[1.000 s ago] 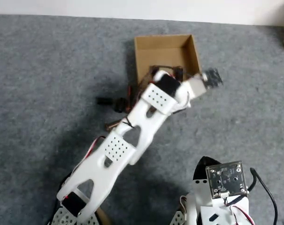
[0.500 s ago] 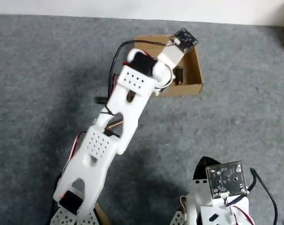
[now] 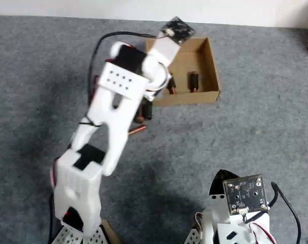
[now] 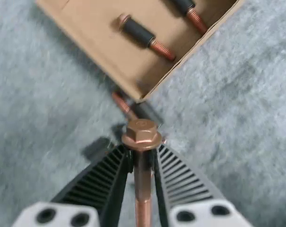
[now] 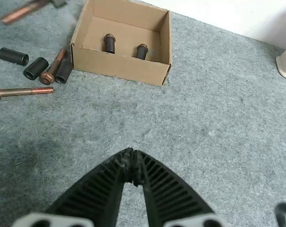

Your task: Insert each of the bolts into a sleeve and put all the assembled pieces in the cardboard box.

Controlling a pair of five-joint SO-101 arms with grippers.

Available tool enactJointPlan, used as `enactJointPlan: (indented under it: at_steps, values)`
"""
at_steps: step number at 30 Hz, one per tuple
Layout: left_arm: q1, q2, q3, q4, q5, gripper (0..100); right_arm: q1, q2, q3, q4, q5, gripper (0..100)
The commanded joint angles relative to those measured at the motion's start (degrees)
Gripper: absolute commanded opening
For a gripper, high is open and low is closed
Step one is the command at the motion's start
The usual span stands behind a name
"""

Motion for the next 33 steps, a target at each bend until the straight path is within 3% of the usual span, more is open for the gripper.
enactJointPlan:
  at_steps: [1, 9, 22, 29, 33]
  values:
    - [-3.5, -11.0, 4.4, -0.1, 0.3, 1, -0.6, -0.4, 1.6, -2.1, 1.4, 0.5]
    - [-8.4, -26.2, 21.2, -1.1, 0.4, 1, -0.6, -0.3, 4.3, -6.5, 1.5, 0.5]
    - [-19.7, -54.3, 61.8, -19.1, 0.4, 1, -10.3, 24.7, 3.8, -15.9, -1.0, 0.5]
    - [-24.2, -60.0, 71.0, -19.3, 0.6, 1, -10.5, 28.5, 3.7, -20.7, -0.5, 0.5]
    - [-27.2, -62.5, 74.4, -20.2, 3.5, 1, -14.9, 28.5, 4.2, -20.6, -0.6, 0.5]
